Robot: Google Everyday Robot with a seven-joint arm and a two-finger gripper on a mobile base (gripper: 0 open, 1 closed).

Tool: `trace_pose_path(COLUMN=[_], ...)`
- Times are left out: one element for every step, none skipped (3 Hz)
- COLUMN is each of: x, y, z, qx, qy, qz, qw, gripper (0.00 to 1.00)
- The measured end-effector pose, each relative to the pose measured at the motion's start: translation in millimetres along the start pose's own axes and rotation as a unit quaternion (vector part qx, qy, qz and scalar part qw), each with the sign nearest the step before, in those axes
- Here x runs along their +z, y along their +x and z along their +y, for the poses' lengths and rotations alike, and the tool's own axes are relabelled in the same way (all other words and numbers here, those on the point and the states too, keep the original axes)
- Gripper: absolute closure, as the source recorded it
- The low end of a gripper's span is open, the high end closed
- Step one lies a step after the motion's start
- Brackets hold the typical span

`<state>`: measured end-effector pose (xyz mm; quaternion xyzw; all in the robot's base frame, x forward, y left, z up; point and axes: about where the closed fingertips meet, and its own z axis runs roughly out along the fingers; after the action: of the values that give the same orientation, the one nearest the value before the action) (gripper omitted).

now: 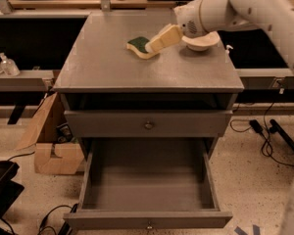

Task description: Place sponge into middle drawer

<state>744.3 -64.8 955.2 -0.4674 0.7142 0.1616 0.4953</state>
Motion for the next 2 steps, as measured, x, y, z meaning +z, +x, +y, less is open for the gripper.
trace_pose_path(x=[60,95], y=[7,15], z=[-7,-6], qx=[0.030,0.045], qy=[-0.021,-0.032], qz=[0.008,0.018], qw=[0.9993,0.9983], gripper=[0.00,0.00])
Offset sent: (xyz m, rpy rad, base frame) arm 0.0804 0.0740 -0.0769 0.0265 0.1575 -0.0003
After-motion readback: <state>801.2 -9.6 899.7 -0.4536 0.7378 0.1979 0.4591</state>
